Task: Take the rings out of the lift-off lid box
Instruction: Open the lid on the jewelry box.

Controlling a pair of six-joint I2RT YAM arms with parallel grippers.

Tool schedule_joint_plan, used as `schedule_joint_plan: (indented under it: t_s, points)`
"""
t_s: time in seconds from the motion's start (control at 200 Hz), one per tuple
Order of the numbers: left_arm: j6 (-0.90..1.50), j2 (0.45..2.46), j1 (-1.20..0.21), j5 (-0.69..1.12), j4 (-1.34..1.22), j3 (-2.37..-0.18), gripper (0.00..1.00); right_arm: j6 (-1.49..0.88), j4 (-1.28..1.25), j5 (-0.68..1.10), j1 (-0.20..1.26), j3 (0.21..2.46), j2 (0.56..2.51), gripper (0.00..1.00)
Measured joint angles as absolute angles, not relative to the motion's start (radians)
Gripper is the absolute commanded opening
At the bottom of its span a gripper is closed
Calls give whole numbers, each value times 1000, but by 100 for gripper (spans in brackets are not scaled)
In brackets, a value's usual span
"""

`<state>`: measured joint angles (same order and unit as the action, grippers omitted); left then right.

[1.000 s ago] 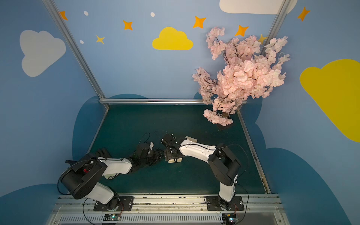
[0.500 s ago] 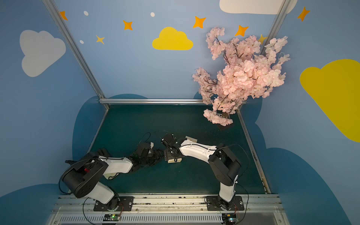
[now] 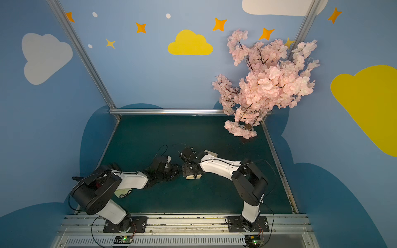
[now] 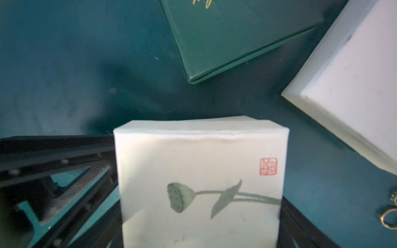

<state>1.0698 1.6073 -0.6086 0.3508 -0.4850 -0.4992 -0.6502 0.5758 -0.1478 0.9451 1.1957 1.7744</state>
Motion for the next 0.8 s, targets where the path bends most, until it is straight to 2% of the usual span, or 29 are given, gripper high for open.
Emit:
schedule_joint_plan:
  t_s: [0.586, 0.801]
  points:
    - [1070, 1630, -603, 373, -490, -513, 55, -652, 557, -137, 944, 1178, 1751, 89]
    - [1070, 1628, -600, 379, -486, -515, 60, -654, 570, -162, 944, 1180, 1748, 89]
